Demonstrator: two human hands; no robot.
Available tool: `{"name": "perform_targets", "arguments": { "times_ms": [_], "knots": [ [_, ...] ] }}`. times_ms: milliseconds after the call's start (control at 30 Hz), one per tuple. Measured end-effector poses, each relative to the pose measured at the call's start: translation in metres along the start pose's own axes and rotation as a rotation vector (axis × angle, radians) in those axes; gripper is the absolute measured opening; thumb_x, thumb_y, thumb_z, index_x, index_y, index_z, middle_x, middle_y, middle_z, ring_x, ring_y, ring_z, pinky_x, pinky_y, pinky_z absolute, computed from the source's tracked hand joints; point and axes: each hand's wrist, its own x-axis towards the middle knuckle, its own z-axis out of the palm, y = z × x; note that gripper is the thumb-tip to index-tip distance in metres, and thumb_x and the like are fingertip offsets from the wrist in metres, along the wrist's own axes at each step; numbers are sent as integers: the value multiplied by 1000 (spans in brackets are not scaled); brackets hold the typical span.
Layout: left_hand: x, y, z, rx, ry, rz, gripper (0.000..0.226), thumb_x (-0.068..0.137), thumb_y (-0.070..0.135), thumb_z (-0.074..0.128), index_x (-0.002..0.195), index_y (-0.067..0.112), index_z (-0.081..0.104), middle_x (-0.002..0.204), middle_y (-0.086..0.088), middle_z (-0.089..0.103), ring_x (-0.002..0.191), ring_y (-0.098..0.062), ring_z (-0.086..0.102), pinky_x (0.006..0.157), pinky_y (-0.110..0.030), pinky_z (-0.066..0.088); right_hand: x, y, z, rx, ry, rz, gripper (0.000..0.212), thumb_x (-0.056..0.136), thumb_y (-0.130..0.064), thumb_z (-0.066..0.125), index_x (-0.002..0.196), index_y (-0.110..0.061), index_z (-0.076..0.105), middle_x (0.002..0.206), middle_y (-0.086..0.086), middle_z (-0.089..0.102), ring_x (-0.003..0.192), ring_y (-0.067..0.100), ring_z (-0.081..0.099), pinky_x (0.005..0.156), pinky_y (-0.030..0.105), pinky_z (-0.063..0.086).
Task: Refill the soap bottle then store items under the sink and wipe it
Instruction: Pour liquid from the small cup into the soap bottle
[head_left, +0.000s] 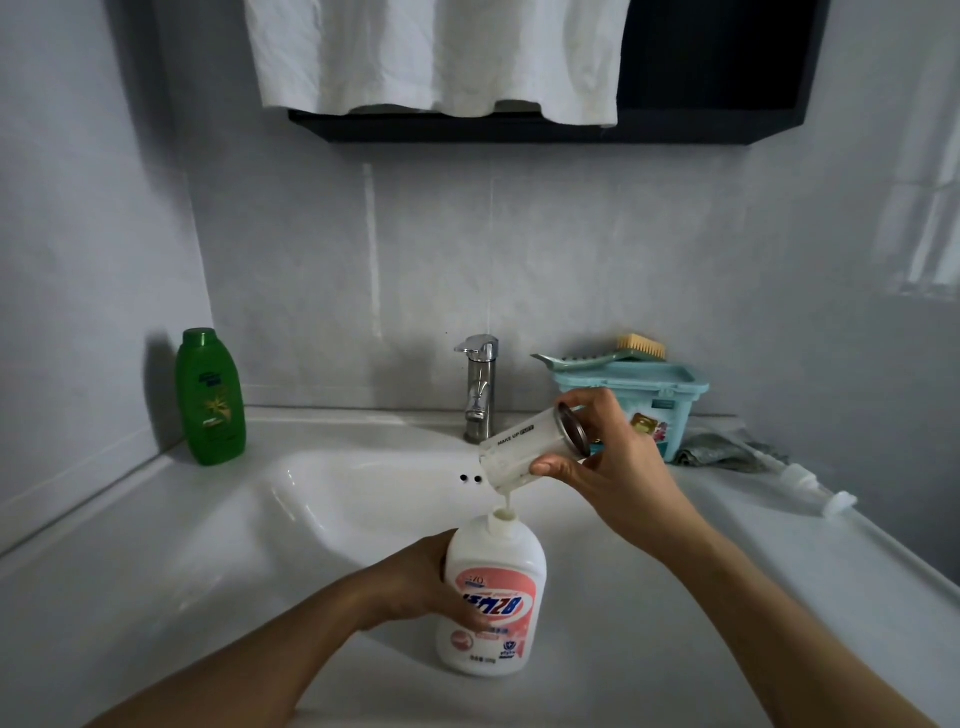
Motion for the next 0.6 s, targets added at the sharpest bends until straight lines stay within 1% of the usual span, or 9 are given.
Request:
{"name": "perform_targets", "arguments": {
  "times_ms": [100,267,433,500,600],
  "knots": [
    [0,0,0,12,1,-4,65,66,8,84,122,27,57,113,7,71,107,-11,65,97,-37,52,0,0,0,13,-4,8,69,62,-53,63,119,-21,39,104,-15,47,92,2,49,70,-2,41],
    [1,-1,-1,6,-1,-3,67,63,12,86,122,27,58,114,5,71,109,-14,65,99,-41,51,0,1,0,4,-3,-4,70,63,-52,64,120,-20,40,105,-15,47,91,1,48,71,-2,40],
    [1,-1,0,5,4,-5,65,66,8,84,122,27,58,113,6,71,108,-12,65,98,-39,51,0,1,0,11,-5,-1,69,63,-53,64,119,-21,40,104,-15,47,90,0,49,73,-1,41],
    [0,-1,0,7,5,-4,65,65,8,84,121,27,58,113,6,71,108,-12,65,98,-39,52,0,2,0,13,-4,-1,66,63,-53,64,117,-23,40,103,-15,48,87,-1,49,72,-1,42],
    [1,-2,-1,2,9,-7,63,66,5,84,119,27,59,110,7,72,105,-9,66,94,-34,53,1,3,1,24,0,-4,64,62,-54,64,114,-26,39,103,-15,50,84,-6,50,70,-1,40]
  ]
}}
